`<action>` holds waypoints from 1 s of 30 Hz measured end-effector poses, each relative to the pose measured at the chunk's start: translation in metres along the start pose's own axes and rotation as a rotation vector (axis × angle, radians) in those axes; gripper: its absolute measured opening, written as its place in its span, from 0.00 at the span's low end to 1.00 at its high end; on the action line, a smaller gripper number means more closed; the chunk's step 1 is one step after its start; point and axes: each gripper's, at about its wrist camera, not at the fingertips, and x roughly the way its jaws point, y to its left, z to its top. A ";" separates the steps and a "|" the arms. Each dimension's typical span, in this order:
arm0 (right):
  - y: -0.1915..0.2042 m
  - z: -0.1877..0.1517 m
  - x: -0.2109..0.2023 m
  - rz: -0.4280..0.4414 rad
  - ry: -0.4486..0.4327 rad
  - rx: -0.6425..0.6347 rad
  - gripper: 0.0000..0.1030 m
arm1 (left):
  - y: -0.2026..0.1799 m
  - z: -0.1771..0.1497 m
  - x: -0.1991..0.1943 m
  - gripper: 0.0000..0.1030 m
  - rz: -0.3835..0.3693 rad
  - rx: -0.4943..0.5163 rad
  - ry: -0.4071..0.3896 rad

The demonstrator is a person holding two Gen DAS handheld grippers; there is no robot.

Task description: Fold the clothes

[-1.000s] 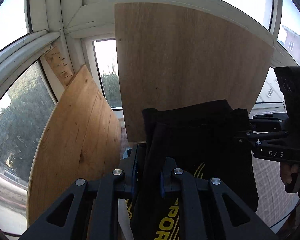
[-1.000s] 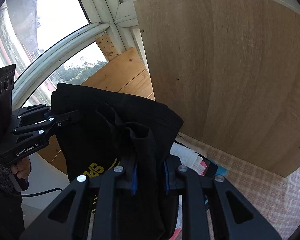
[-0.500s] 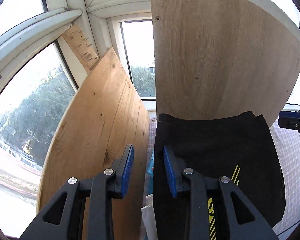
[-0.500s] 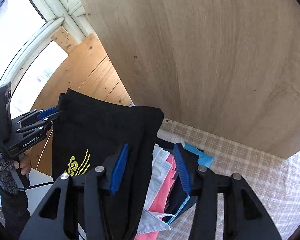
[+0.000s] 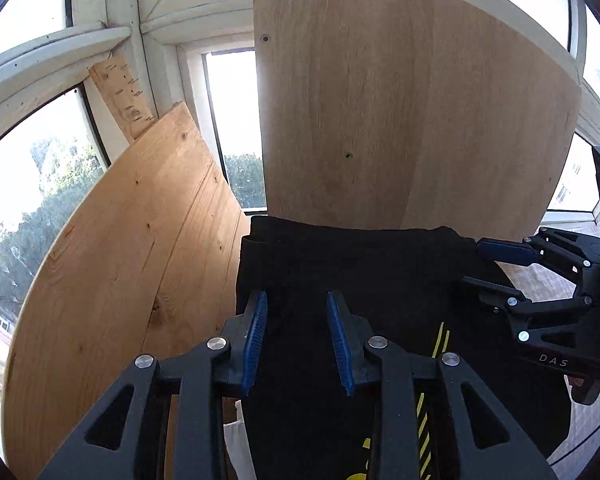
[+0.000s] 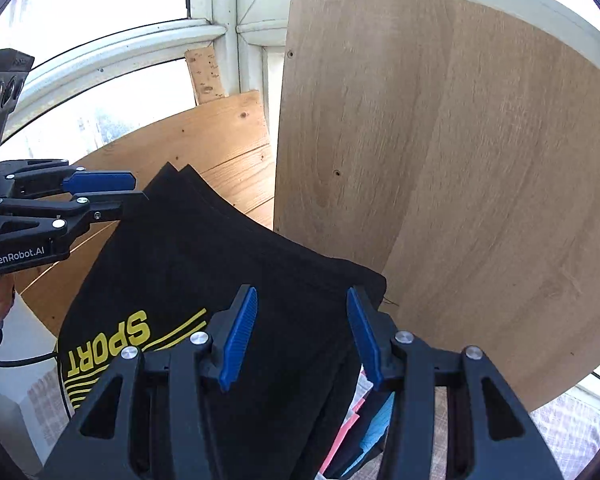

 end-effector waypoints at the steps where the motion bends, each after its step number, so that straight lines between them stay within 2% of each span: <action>1: -0.002 -0.003 0.010 -0.007 0.019 0.011 0.45 | 0.002 -0.003 0.013 0.30 0.006 -0.003 0.027; 4: -0.016 -0.012 0.036 -0.009 0.067 0.066 0.45 | 0.005 -0.014 0.045 0.30 0.009 -0.003 0.089; 7: -0.033 -0.020 0.052 0.055 0.100 0.172 0.49 | 0.003 -0.017 0.053 0.30 0.018 0.004 0.076; 8: -0.032 -0.021 0.054 0.044 0.103 0.163 0.50 | 0.004 -0.016 0.053 0.30 0.017 -0.003 0.075; 11: -0.030 -0.024 0.056 0.025 0.108 0.147 0.51 | 0.008 -0.009 0.036 0.30 0.035 -0.023 0.054; 14: -0.037 -0.019 0.048 0.027 0.106 0.168 0.51 | 0.003 -0.006 -0.003 0.28 0.082 -0.007 -0.017; 15: -0.039 -0.018 0.041 0.009 0.108 0.177 0.51 | 0.000 -0.006 -0.017 0.29 0.091 0.000 -0.042; 19: -0.034 -0.016 -0.004 -0.088 0.064 0.146 0.52 | -0.025 -0.024 -0.074 0.56 0.083 0.022 -0.126; 22: -0.021 -0.020 -0.041 -0.132 0.025 0.124 0.53 | -0.046 -0.044 -0.108 0.57 0.060 0.020 -0.171; 25: -0.008 -0.028 -0.076 -0.172 0.000 0.113 0.55 | -0.063 -0.069 -0.136 0.60 0.048 -0.008 -0.180; 30: 0.006 -0.060 -0.133 -0.215 -0.027 0.144 0.59 | -0.093 -0.109 -0.169 0.61 0.028 -0.014 -0.197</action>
